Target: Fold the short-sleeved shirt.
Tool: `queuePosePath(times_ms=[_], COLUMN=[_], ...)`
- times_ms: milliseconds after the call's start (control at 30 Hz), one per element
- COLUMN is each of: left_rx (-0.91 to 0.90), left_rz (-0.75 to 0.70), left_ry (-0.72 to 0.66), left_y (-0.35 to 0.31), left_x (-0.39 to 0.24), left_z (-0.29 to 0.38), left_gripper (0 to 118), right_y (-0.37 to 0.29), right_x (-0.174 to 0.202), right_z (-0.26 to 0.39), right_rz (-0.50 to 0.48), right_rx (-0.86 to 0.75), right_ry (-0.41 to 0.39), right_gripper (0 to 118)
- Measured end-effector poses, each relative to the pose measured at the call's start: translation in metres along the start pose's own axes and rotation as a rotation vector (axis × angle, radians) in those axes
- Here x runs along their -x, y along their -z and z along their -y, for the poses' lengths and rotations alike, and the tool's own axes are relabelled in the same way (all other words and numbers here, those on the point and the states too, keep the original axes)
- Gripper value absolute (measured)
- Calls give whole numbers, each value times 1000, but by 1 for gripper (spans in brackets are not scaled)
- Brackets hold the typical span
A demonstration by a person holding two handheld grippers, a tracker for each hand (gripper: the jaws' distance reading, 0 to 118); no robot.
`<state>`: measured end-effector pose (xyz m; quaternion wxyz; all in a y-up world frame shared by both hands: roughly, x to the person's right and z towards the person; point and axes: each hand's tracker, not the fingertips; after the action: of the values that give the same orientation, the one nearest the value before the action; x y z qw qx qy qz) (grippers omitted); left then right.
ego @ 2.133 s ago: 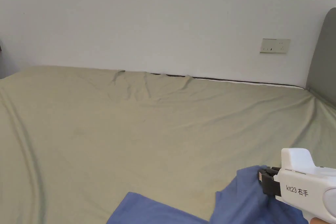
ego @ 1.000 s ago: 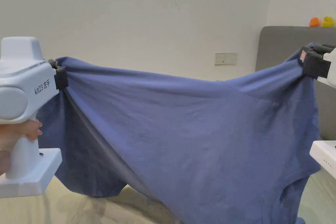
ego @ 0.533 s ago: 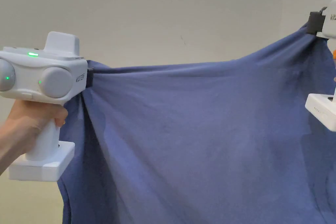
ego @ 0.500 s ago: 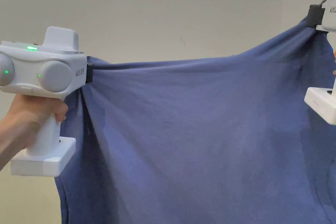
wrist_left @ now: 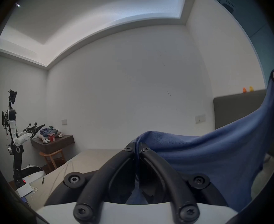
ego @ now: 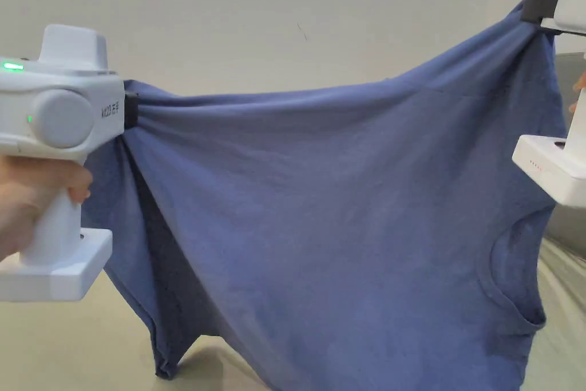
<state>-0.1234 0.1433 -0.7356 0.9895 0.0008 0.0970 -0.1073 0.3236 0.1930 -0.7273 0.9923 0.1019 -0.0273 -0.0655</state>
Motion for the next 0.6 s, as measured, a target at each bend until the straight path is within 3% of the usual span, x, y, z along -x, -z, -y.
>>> queuePosePath(times_ms=[33,133,167,233,267,300,333,367,400,433,500,567,600], left_rx=[23,61,62,70,68,73,77,80,83,110,148,190,227], left_rz=[10,35,45,49,42,36,36,15,30,30,32,12,-9], left_ry=[1,-52,-71,-90,-82,-68,-59,-76,-103,-128,-152,-97,-94], left_y=[-10,-46,-63,-96,-116,-135,-154,-172,-191,-209,-245,-277,-294], left_x=[0,7,11,16,17,20,21,20,22,23,23,23,24], left_z=[10,41,50,66,75,82,91,100,110,118,138,158,166], left_gripper=[0,0,0,0,0,0,0,0,0,0,0,0,0], right_y=[-10,-58,-73,-117,-140,-162,-183,-203,-225,-243,-280,-316,-334], right_x=[-4,-9,-12,-12,-17,-19,-16,-13,-15,-14,-20,-25,-29], right_z=[9,28,34,35,40,49,45,50,61,64,88,100,116], right_rz=[-1,-13,1,-19,-50,8,-33,-25,-28,-26,-17,-8,33], right_rx=[37,11,87,21,57,105,40,31,103,73,187,152,283], right_ry=[22,-22,-9,13,43,113,-26,-29,16,-7,69,38,142], right_gripper=[1,1,1,1,1,1,1,1,1,1,1,1,1])
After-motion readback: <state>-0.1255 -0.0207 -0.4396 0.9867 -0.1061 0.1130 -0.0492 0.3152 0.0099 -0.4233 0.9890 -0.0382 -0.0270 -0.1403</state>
